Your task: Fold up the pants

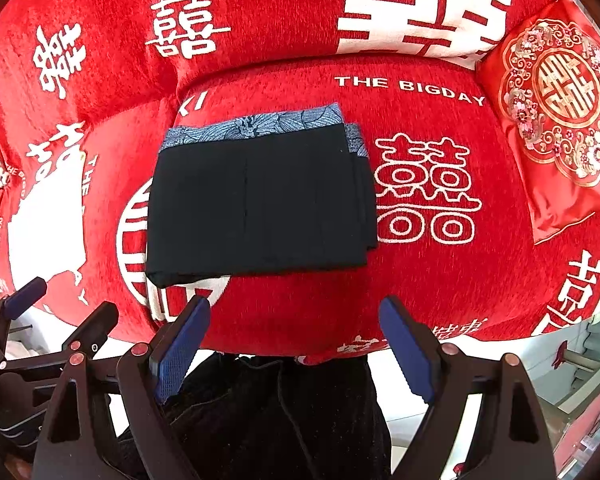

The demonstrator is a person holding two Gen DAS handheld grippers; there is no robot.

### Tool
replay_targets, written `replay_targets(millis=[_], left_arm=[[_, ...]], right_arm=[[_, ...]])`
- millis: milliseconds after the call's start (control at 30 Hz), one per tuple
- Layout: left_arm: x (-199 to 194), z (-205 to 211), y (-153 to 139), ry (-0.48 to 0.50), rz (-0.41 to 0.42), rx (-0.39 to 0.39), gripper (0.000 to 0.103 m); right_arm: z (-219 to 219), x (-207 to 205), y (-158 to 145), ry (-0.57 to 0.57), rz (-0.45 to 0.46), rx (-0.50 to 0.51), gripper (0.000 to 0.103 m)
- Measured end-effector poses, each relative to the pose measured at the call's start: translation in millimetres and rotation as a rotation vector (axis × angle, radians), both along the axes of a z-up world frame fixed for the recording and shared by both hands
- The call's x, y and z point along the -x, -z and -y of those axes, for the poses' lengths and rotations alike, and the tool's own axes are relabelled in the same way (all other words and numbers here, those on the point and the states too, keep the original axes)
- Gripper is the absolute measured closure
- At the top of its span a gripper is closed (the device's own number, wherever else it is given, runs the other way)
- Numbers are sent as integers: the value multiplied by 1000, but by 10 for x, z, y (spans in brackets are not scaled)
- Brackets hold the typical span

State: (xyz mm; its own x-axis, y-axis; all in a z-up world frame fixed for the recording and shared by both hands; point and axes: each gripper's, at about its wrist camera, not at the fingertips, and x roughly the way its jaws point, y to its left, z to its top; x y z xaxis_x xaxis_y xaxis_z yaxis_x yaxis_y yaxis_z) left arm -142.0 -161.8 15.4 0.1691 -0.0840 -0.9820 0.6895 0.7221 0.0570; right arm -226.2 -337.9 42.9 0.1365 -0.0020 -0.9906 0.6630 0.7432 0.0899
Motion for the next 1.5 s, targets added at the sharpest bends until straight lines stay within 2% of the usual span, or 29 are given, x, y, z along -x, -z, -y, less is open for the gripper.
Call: replay_targets(millis=[1500], left_arm=[[-3,21,-5,2,5,0,1]], right_arm=[[-5,-44,-4,-12,-4,15,14]])
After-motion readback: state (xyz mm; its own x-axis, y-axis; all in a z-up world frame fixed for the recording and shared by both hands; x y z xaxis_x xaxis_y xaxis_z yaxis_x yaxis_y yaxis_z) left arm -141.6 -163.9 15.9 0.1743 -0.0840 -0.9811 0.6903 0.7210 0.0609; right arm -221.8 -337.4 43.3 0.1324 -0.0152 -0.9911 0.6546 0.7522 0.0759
